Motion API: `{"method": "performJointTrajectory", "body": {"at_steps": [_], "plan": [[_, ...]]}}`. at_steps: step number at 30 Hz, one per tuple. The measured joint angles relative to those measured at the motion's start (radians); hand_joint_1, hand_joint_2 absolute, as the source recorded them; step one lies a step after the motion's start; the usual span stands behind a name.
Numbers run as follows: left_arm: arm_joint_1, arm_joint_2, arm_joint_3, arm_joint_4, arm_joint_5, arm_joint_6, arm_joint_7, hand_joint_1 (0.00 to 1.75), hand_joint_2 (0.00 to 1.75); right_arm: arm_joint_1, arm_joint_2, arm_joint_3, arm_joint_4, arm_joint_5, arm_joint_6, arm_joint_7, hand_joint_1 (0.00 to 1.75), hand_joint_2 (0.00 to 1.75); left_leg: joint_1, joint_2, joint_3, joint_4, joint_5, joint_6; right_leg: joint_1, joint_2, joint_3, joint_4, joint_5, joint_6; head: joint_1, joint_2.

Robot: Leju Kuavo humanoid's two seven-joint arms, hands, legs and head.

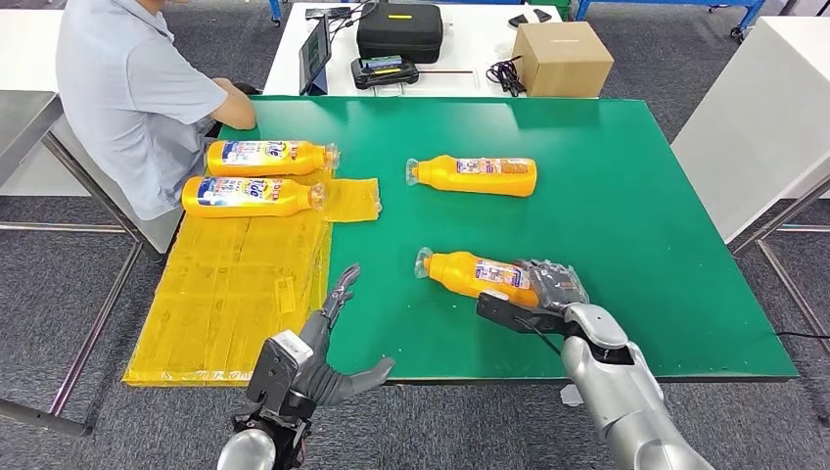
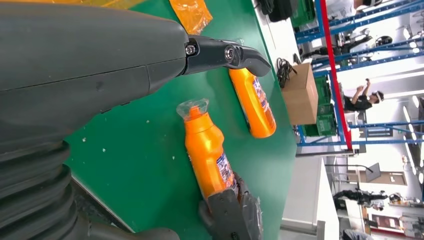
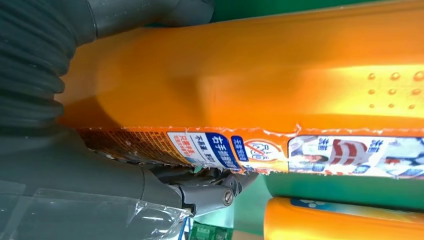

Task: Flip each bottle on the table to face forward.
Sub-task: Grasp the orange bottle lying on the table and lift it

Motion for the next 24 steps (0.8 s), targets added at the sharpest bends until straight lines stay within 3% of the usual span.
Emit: {"method": "performJointTrajectory", "body": {"at_steps": [7, 13, 17, 24], "plan": [[-0.014, 0.001, -0.007, 0.020, 0.012, -0.001, -0.010, 0.00, 1.75, -0.005, -0.055, 0.025, 0.003, -0.186, 0.049, -0.046, 1.75, 1.75, 0.000, 0.000, 0.003, 0.000, -0.001, 0.000, 0.000, 0.000, 0.002, 0.000, 0.000, 0.000, 0.000, 0.000], [-0.046, 0.001, -0.006, 0.049, 0.125, 0.062, -0.012, 0.00, 1.75, 0.039, -0.077, 0.018, -0.055, -0.467, 0.131, -0.122, 1.75, 1.75, 0.000, 0.002, 0.005, 0.000, -0.002, 0.000, 0.000, 0.001, 0.005, 0.000, 0.000, 0.000, 0.000, 0.000], [-0.062, 0.001, 0.001, 0.077, 0.228, 0.101, -0.014, 0.00, 1.75, 0.083, -0.044, 0.020, -0.126, -0.543, 0.132, -0.134, 1.75, 1.75, 0.001, 0.006, 0.004, 0.000, -0.002, -0.001, 0.002, 0.005, 0.003, 0.000, 0.000, 0.000, 0.000, 0.000], [-0.068, -0.001, 0.032, 0.140, 0.374, 0.094, -0.048, 0.00, 1.75, 0.155, 0.069, 0.063, -0.260, -0.623, 0.132, -0.137, 1.75, 1.75, 0.003, 0.004, -0.002, 0.000, 0.000, -0.001, 0.003, 0.004, -0.002, 0.001, 0.000, -0.001, 0.000, 0.000]]}}
